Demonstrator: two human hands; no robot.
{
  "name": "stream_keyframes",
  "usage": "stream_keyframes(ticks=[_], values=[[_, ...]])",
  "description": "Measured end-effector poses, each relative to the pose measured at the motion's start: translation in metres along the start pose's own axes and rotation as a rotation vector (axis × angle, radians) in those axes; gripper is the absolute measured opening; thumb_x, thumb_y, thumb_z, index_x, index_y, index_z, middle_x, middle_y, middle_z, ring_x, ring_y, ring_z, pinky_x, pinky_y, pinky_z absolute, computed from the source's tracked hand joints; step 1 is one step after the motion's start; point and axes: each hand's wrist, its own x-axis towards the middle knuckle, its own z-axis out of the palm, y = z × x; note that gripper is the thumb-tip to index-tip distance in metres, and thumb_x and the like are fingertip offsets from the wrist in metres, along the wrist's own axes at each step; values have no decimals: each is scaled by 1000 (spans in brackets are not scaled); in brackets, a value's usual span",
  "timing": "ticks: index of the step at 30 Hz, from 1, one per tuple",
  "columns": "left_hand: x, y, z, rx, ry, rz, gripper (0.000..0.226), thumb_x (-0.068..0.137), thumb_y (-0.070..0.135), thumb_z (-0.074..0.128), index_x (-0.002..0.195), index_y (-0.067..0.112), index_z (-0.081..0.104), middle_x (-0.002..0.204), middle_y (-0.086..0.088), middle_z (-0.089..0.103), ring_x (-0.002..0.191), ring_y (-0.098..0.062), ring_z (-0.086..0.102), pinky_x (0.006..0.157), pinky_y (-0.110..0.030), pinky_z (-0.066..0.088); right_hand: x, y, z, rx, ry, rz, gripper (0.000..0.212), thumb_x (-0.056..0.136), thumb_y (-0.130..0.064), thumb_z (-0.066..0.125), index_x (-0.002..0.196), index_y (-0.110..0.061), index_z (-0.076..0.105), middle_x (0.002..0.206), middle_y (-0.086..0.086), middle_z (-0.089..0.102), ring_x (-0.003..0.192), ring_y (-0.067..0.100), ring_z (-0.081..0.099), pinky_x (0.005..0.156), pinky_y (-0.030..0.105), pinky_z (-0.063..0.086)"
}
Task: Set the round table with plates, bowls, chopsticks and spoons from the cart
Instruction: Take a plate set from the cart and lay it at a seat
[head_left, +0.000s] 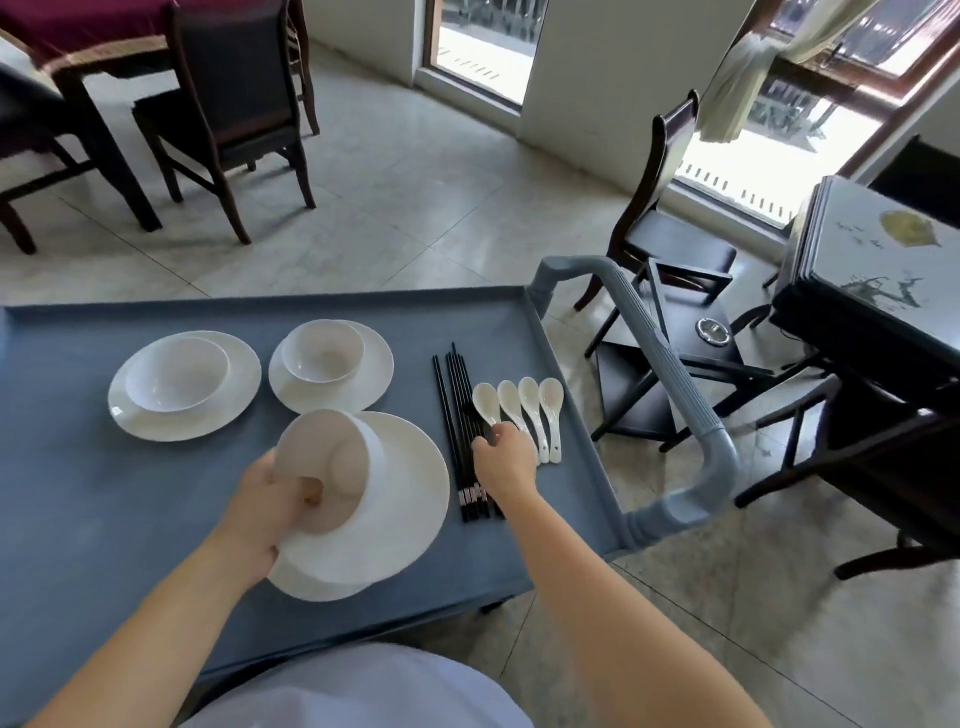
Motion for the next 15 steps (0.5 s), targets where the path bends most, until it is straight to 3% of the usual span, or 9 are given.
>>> stream_keyframes(ticks=[2,5,8,11,13,15], values=[[-1,-3,-2,9,3,24,27,65,3,57,91,8,62,74,-8,60,70,-26,55,62,-35,46,14,12,0,-189,9,15,20,93,-13,48,110,-5,54,116,9,49,100,28,52,75,34,45],[-3,-10,-6,38,19,21,26,80,-11,49,92,7,62,73,-7,62,71,-26,56,63,-36,46,30,23,5,-446,42,-12,23,96,-15,48,115,-5,54,123,10,50,116,31,45,85,39,47],[-7,-15,-8,43,32,7,30,79,-12,48,97,7,63,78,-11,62,74,-28,57,65,-38,46,42,23,4,-404,-6,27,18,95,-18,52,108,-6,55,108,7,61,97,26,56,68,33,46],[-12,-15,-6,38,28,-4,37,64,3,56,99,10,64,81,-13,65,76,-30,59,65,-38,47,52,19,0,-389,-106,46,9,89,-11,50,96,-7,51,85,4,58,67,17,52,53,28,39],[-12,-14,-6,33,21,-8,46,54,9,54,99,11,64,83,-14,66,78,-31,60,66,-39,47,55,15,-4,-350,-113,70,3,90,-9,46,93,-8,44,77,1,50,63,14,46,49,27,33],[-11,-13,-6,28,14,-5,49,53,9,53,100,11,64,86,-16,66,80,-33,60,68,-41,47,53,12,-7,-146,-137,88,3,94,-10,41,91,-10,40,75,1,45,64,17,45,50,27,33]])
